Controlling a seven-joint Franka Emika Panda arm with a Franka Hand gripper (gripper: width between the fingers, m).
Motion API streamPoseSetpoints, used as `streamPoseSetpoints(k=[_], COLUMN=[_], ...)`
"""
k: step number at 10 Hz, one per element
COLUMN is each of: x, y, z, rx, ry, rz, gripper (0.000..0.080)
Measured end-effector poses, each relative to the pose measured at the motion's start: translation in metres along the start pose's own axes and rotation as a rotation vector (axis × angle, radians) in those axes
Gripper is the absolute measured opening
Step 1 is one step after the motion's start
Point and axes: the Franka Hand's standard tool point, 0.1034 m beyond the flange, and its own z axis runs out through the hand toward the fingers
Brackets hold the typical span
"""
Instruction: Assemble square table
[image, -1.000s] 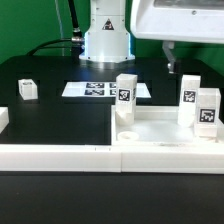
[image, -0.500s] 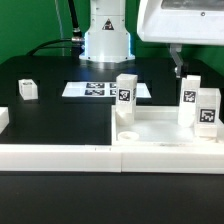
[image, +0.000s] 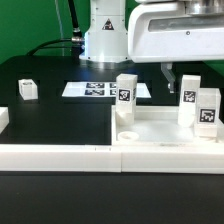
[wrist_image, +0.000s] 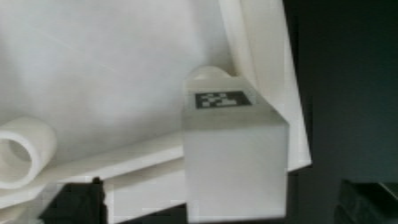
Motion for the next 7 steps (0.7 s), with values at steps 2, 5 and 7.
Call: streamPoseSetpoints(k=[2, 5, 7], x=[-0.0005, 0.0003, 0.0004], y=[0.0003, 0.0016, 0.002], z=[0.0077, 0.0098, 0.0099], rx=[-0.013, -0.024, -0.023], ry=[0.001, 0.004, 0.004], rz=[0.028, 0.057, 0.117], gripper=[0.0649, 0.0649, 0.0359])
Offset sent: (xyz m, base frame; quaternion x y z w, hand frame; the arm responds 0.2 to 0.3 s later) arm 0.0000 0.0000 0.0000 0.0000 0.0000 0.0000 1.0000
